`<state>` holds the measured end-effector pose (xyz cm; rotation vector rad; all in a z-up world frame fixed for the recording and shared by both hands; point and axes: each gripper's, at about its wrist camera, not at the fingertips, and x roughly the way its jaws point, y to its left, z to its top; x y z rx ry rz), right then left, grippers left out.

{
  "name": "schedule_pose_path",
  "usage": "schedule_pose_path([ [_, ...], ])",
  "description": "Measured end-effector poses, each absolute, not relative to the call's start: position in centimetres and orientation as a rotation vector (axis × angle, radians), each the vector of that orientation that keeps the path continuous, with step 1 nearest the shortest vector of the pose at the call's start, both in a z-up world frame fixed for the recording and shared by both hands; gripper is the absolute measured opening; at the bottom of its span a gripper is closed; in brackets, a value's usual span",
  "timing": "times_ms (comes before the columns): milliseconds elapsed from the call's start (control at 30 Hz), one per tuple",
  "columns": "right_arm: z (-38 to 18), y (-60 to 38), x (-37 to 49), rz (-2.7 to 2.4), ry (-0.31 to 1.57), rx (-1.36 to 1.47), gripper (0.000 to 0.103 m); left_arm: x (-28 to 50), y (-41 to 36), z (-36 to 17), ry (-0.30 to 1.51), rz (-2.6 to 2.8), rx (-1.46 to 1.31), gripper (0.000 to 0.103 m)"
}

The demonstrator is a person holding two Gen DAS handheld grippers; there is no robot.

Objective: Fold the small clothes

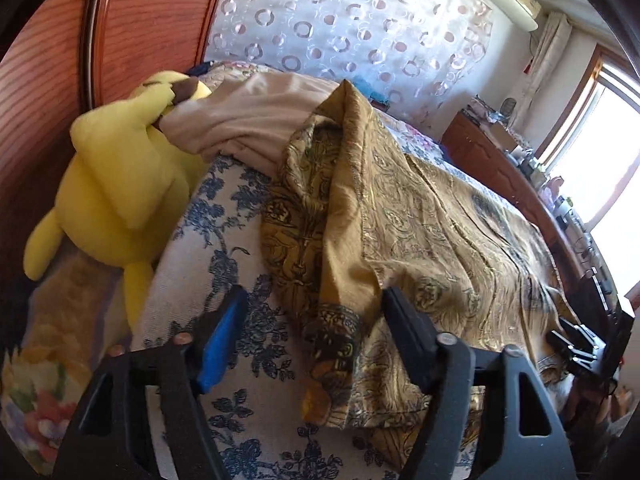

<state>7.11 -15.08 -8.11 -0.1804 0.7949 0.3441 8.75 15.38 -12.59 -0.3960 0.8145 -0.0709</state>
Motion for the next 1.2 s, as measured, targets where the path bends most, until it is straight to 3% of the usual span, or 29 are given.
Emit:
schedule_pose_path([
  [267,-8.3,-15.2,6.9,0.345,0.787,-0.181,0.070,9.1,13.8,-12.6,0.850,-0.097,-0.356,0.033],
  [367,-8.3,-15.3,6.9,0.347,0.787,-0.181,0.070,9.4,13.5,-12.5,0.857,-0.105,-0.341,0.029],
  [500,-8.3,-15.4,6.9,0.348,0.786,-0.181,0.070,9.4,13.4,-12.5,0.858,-0.133,-0.348,0.007],
  [800,-8.0,-16.1,7.1,0.368,0.787,-0.136,0.070,9.6,10.8,-7.6,0.742,-0.204,-0.313,0.005],
  [1200,-4.7,-19.8,5.1,0.317,0.687,-0.105,0.070,12.8,-0.4,0.2,0.609,-0.503,-0.184,0.005],
])
